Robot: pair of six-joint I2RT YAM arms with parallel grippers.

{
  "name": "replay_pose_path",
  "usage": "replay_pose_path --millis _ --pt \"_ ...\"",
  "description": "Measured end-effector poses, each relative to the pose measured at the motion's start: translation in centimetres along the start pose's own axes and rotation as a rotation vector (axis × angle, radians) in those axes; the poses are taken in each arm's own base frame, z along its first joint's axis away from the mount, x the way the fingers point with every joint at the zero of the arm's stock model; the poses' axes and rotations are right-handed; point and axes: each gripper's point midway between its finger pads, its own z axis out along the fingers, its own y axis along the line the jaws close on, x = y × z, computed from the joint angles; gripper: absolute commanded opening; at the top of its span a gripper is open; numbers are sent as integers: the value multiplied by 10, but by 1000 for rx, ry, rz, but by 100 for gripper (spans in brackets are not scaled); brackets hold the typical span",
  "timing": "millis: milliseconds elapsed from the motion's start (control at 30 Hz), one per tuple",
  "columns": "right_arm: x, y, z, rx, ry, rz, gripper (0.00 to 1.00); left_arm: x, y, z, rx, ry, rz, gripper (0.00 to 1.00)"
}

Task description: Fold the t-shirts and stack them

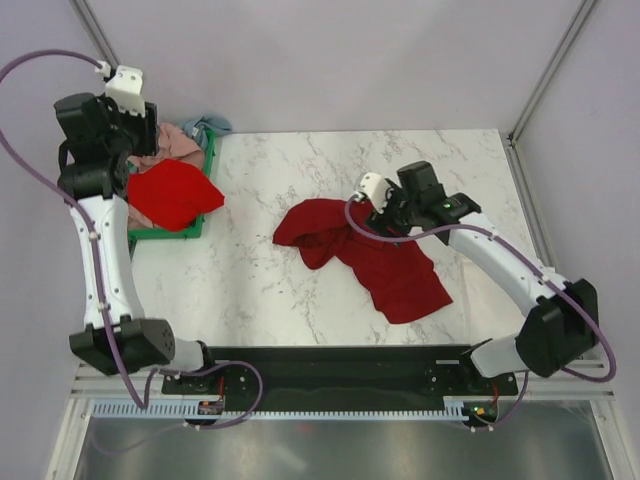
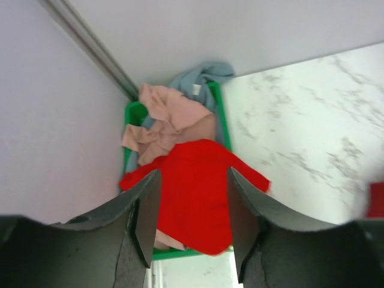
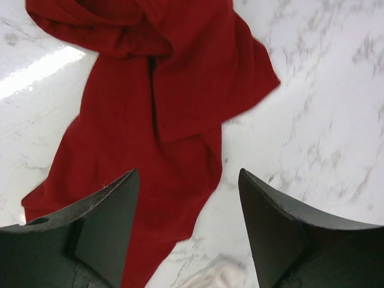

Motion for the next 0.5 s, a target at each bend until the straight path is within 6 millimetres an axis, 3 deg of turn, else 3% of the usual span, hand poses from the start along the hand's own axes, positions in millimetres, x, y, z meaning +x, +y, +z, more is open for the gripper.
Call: replay_pose_path --millis 100,200,333,367,500 --pt "-26 15 30 -36 8 -141 69 12 -29 -44 56 -38 -1 51" --pt "-48 35 64 -55 14 -275 61 51 -59 -69 119 1 -23 51" --pt "-63 68 107 -90 47 -417 54 119 -93 -82 205 138 -83 50" --pt "-66 77 116 -103 51 -445 54 144 -105 -85 235 202 -111 49" --pt "-77 102 144 -128 59 -529 53 183 -124 -97 271 306 -157 49"
